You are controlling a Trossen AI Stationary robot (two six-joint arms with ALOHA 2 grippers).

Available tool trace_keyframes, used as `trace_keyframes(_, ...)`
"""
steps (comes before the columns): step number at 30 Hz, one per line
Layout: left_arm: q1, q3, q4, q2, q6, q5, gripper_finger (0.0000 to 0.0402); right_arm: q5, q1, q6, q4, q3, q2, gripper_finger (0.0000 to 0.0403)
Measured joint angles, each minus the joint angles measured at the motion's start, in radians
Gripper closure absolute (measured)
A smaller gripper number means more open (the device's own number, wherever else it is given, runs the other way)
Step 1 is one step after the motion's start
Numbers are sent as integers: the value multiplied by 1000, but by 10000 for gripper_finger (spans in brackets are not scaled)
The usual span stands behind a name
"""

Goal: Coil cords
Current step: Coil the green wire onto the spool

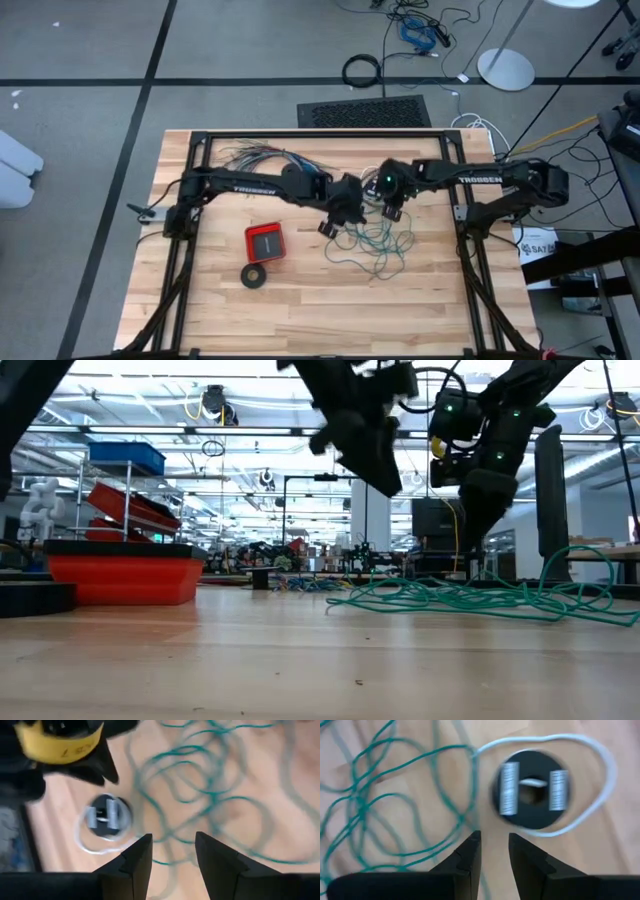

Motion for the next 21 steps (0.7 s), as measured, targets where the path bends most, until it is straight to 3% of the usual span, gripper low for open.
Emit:
trace_keyframes(5, -86, -21, -109, -13, -117, -23, 245, -1, 119, 79, 69, -74, -1, 316)
trace_keyframes(10, -139, -56, -98, -14, -146, -100, 245, 2, 225, 171, 171, -135, -1, 316)
trace_keyframes(21, -120, -174, 126, -21, -249, -117, 245, 7, 379, 229, 191, -141, -5, 316)
